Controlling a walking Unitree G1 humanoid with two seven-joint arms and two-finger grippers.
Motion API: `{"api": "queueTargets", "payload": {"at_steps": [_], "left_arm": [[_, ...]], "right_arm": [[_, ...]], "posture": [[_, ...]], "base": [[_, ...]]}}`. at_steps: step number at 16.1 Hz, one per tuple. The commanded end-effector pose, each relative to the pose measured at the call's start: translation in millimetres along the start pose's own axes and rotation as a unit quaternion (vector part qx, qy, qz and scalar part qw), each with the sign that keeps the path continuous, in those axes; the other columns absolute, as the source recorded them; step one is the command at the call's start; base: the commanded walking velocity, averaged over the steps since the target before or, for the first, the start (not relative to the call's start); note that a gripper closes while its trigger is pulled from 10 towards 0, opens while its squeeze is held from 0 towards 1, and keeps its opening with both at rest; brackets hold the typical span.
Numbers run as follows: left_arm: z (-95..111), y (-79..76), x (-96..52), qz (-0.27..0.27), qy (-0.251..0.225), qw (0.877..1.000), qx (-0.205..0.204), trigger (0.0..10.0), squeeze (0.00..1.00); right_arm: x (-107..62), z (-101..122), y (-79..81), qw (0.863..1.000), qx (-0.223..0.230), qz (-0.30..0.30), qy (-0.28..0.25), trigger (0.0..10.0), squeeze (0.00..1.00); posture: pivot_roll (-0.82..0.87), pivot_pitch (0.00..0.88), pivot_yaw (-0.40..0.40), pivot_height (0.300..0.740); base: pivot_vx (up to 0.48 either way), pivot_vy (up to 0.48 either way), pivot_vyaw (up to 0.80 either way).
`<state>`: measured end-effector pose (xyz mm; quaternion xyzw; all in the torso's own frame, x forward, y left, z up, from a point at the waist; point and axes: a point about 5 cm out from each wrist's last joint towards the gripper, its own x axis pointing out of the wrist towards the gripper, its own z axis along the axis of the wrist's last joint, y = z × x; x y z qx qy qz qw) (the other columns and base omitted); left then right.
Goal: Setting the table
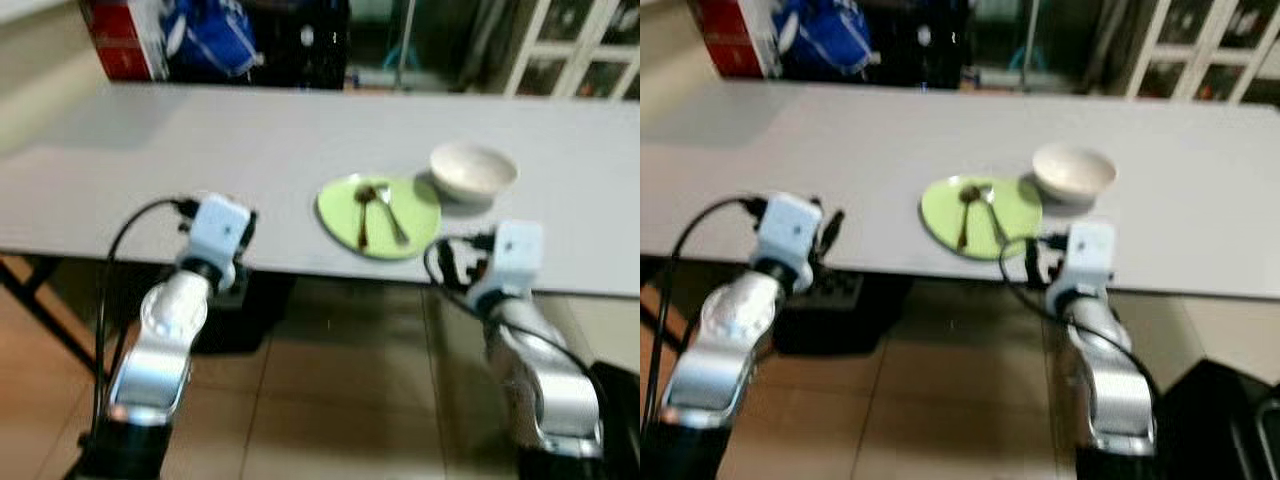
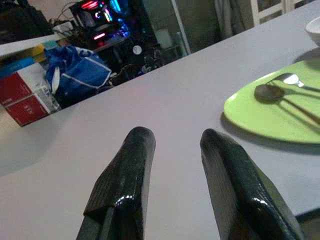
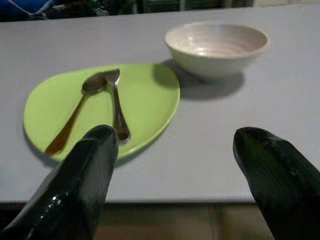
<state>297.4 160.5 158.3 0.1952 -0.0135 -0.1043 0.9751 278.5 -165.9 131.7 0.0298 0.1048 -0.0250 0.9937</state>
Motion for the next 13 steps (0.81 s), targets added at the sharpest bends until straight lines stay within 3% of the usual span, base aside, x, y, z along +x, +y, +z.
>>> {"api": "queueTargets", "payload": {"at_steps": [1,4,10,13], "left_arm": [[-5,9.1,-5.0,0.018,0.012,1.000,0.000,10.0,0.00],[-11,11.4,-6.4,0.034,0.023,0.999,-0.012,10.0,0.00],[-16,12.6,-8.6,0.041,0.037,0.998,-0.014,10.0,0.00],[-19,11.4,-6.8,0.044,0.044,0.998,-0.014,10.0,0.00]], "right_arm": [[1.7,0,12.3,1.000,0.002,0.024,0.003,10.0,0.00],[3.0,-2,11.5,1.000,-0.001,0.027,0.008,10.0,0.00],[5.6,-4,21.7,0.999,-0.019,0.048,0.006,10.0,0.00],[7.7,-2,16.9,0.999,-0.024,0.046,0.004,10.0,0.00]], "posture": [[0.00,0.000,0.007,0.740],[-0.01,0.000,0.002,0.740],[0.00,0.000,-0.002,0.740],[-0.01,0.001,-0.006,0.740]], "base": [[0.000,0.480,-0.60],[0.000,0.480,-0.61],[0.000,0.480,0.00],[0.000,0.480,0.00]]}}
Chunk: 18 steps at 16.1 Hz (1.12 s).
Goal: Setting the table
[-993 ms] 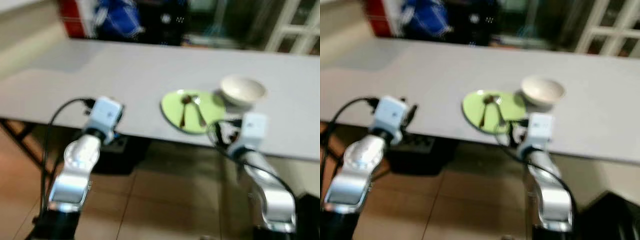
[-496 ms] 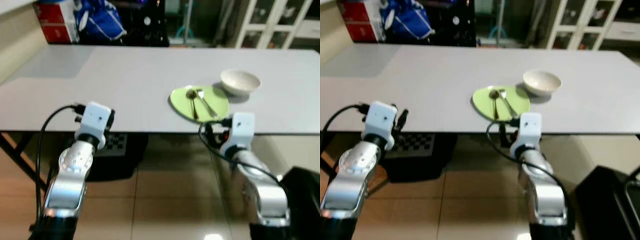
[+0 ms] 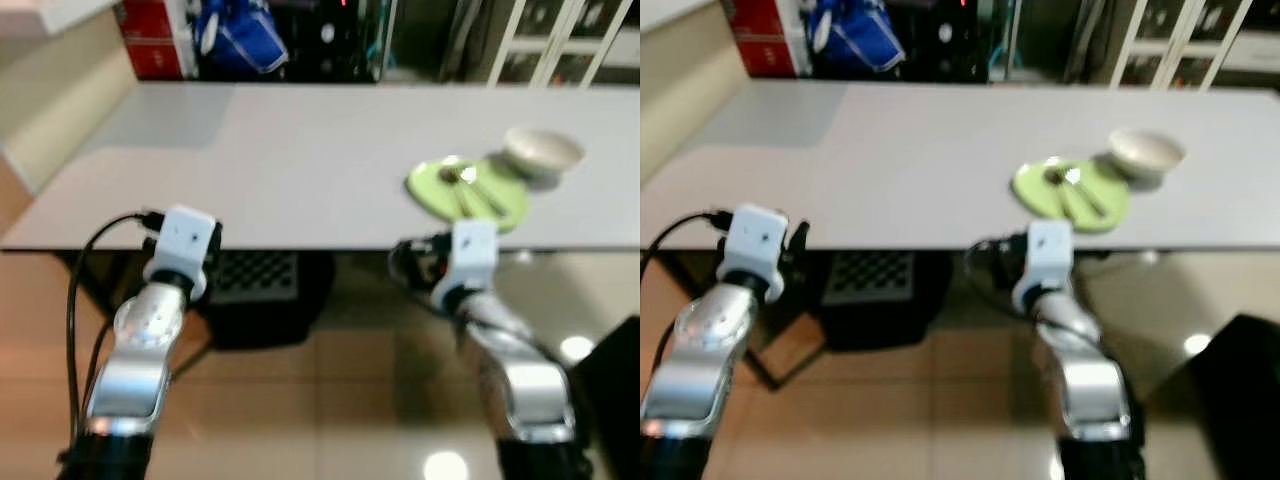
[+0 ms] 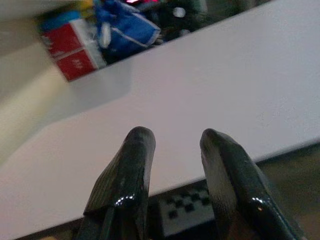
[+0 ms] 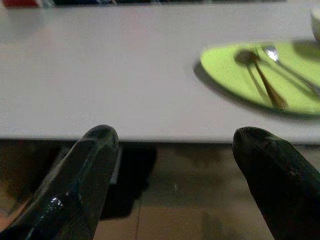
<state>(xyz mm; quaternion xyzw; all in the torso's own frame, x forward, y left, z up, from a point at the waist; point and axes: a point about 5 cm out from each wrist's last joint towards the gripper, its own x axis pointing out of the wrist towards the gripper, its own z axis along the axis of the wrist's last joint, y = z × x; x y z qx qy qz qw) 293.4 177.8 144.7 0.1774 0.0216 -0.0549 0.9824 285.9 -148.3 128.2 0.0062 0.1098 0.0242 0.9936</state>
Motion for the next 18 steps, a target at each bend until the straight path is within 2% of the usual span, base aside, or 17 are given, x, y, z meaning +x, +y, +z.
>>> {"api": "queueTargets", "payload": {"at_steps": [1,4,9,14,18], "left_arm": [[1,0.4,1.8,0.002,0.001,1.000,0.007,10.0,0.00],[2,-2.1,2.9,-0.002,0.000,1.000,0.008,10.0,0.00],[4,0.4,6.2,0.003,-0.003,1.000,0.010,10.0,0.00],[4,8.8,6.5,0.014,-0.004,1.000,0.015,10.0,0.00],[4,10.9,6.3,0.020,-0.004,1.000,0.016,10.0,0.00]], "right_arm": [[1.2,1,-1.1,1.000,0.005,-0.002,-0.001,10.0,0.00],[3.0,-1,1.6,1.000,0.006,-0.006,0.005,10.0,0.00],[3.5,1,-4.6,1.000,0.008,-0.015,0.006,10.0,0.00],[5.2,1,-0.2,1.000,0.010,-0.008,0.003,10.0,0.00],[6.5,4,0.8,1.000,0.002,0.002,-0.004,10.0,0.00]], "posture": [[0.00,0.003,-0.005,0.740],[0.00,0.000,-0.007,0.740],[-0.01,0.002,-0.001,0.740],[-0.01,0.000,-0.005,0.740],[0.00,0.000,-0.007,0.740]], "base": [[0.000,0.480,0.00],[0.000,0.480,0.00],[0.000,0.480,0.00],[0.000,0.480,-0.64],[0.000,0.480,0.00]]}}
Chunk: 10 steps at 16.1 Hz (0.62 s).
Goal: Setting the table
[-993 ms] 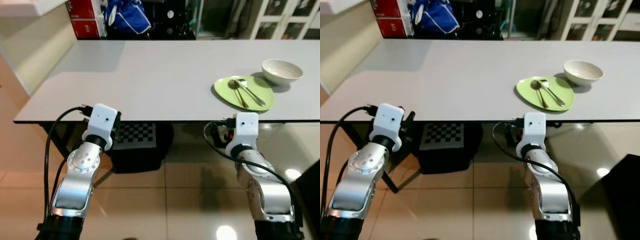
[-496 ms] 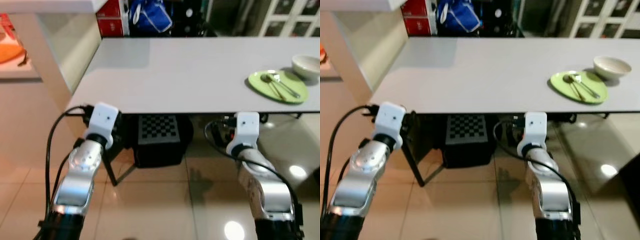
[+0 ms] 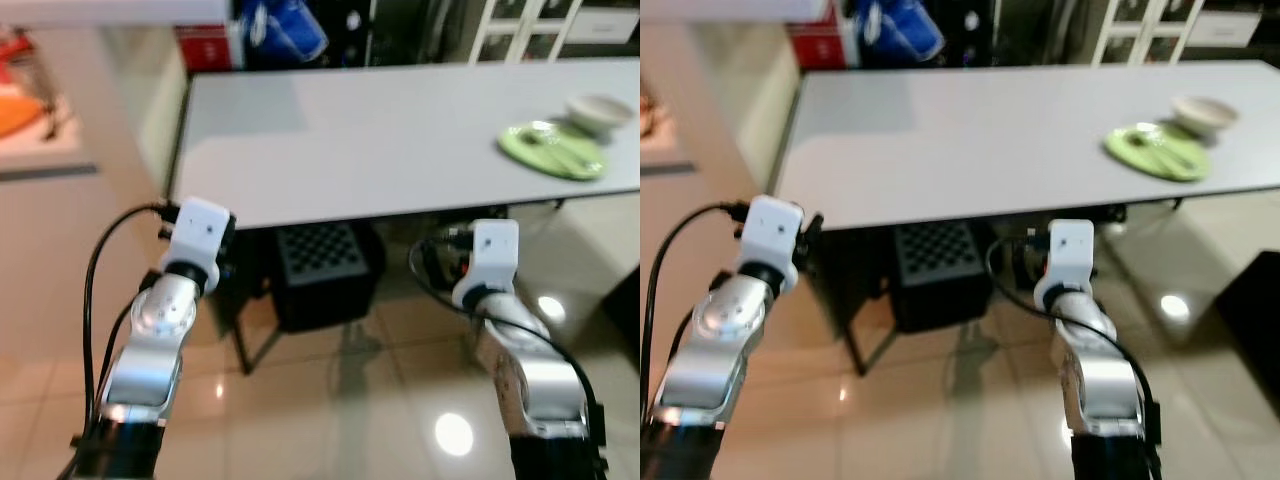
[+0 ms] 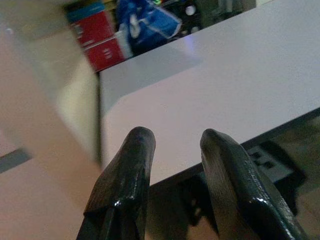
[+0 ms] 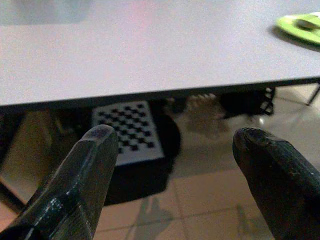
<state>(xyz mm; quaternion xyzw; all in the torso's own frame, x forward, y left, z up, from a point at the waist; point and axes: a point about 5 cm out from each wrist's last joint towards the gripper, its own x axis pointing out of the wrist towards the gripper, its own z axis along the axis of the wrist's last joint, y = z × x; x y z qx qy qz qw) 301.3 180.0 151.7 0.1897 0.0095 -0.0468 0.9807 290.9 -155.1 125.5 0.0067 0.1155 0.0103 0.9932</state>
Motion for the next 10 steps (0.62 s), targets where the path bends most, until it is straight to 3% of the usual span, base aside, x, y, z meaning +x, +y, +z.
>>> {"api": "queueTargets", "payload": {"at_steps": [1,5,10], "left_arm": [[-2.8,5.7,-0.7,0.011,0.006,1.000,0.005,10.0,0.00],[-4.9,12.7,-1.8,0.022,0.009,1.000,0.009,10.0,0.00],[-0.9,10.3,-0.3,0.020,0.003,1.000,0.008,10.0,0.00]], "right_arm": [[1.7,5.3,10.1,1.000,-0.001,0.018,-0.010,10.0,0.00],[3.4,7.1,12.9,1.000,-0.005,0.025,-0.015,10.0,0.00],[6.2,12.9,15.9,0.999,-0.002,0.037,-0.030,10.0,0.00]], "posture": [[0.01,0.000,-0.010,0.740],[0.00,0.000,-0.011,0.740],[0.02,0.000,-0.020,0.740]], "base": [[0.000,0.480,0.00],[0.000,0.480,0.00],[0.000,0.480,0.00]]}}
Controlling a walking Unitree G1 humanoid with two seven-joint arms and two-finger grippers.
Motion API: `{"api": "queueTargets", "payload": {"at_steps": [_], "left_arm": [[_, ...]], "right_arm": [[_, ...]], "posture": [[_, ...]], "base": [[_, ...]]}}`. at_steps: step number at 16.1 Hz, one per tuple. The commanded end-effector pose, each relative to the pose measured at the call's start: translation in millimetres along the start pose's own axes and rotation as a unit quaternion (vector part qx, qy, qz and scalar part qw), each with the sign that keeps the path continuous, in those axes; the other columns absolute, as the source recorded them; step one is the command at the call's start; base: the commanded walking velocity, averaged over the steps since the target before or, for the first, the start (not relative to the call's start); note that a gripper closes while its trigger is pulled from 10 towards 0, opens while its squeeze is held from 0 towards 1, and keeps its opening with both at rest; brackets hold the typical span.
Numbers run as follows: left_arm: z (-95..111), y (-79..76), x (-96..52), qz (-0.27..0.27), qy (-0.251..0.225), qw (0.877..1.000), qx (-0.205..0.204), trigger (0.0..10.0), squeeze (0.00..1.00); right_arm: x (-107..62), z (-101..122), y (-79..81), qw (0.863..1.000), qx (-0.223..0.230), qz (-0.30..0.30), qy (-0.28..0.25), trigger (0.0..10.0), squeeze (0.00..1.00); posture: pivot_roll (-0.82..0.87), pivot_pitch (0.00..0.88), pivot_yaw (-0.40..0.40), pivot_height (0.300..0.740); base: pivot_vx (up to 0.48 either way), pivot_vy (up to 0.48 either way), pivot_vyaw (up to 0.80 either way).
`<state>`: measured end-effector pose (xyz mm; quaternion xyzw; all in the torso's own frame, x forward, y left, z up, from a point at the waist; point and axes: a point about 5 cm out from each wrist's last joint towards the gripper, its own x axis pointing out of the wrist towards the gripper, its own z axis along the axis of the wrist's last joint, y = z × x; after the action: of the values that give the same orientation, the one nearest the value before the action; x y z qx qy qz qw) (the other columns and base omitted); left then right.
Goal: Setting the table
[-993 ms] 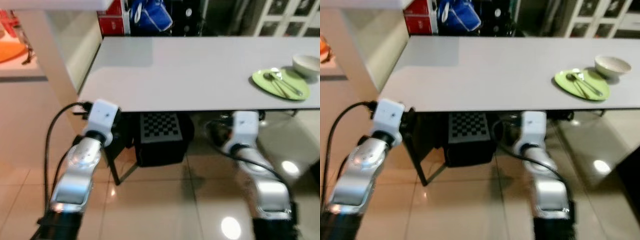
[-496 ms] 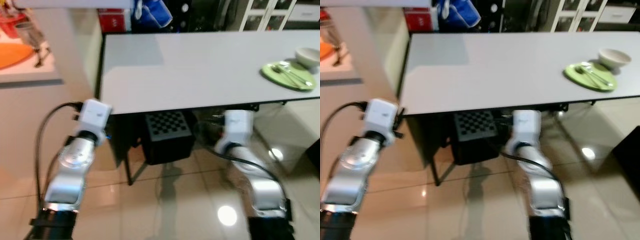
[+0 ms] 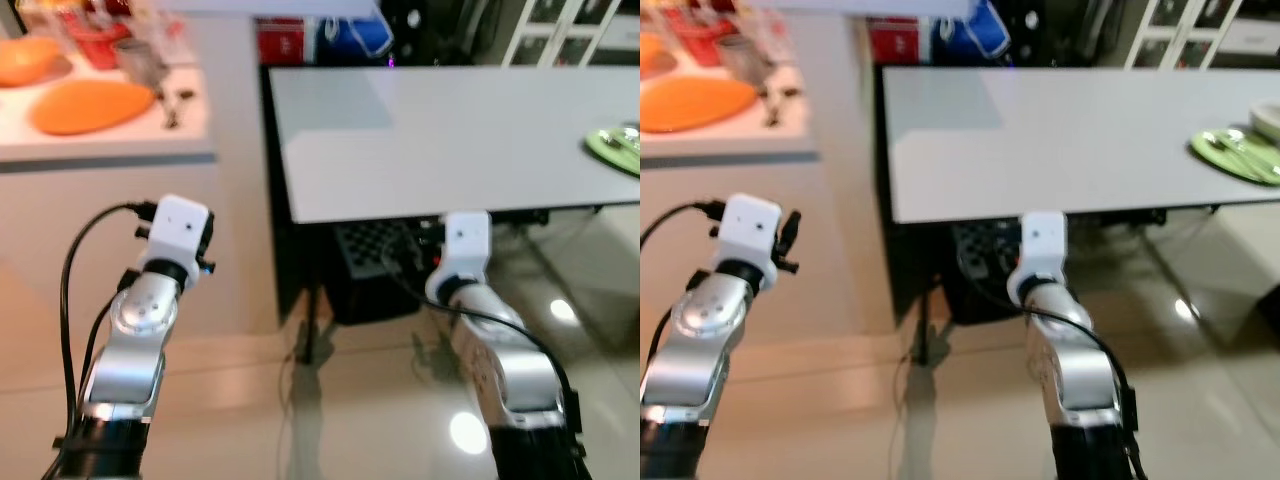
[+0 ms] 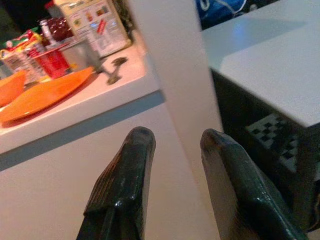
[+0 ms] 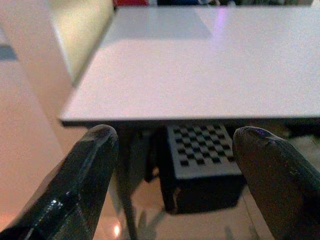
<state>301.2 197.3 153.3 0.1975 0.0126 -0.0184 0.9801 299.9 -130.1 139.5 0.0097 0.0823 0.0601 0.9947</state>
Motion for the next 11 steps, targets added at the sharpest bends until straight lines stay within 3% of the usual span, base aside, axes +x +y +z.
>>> {"api": "queueTargets", "payload": {"at_steps": [1,6,11], "left_arm": [[4.0,-5.6,0.8,-0.006,-0.007,1.000,0.001,10.0,0.00],[6.4,-5.0,4.1,-0.003,-0.011,1.000,0.002,10.0,0.00],[6.4,-5.1,5.0,-0.005,-0.015,1.000,0.001,10.0,0.00]], "right_arm": [[-0.3,-1.9,-7.2,1.000,0.000,-0.010,0.001,10.0,0.00],[0.5,-0.8,-12.3,1.000,-0.001,-0.015,-0.005,10.0,0.00],[2.3,0.0,-6.3,1.000,-0.003,-0.008,-0.010,10.0,0.00]], "posture": [[0.02,0.000,-0.020,0.740],[0.02,0.000,-0.022,0.740],[0.02,0.000,-0.023,0.740]], "base": [[0.000,0.480,0.00],[0.000,0.480,0.00],[0.000,0.480,0.00]]}}
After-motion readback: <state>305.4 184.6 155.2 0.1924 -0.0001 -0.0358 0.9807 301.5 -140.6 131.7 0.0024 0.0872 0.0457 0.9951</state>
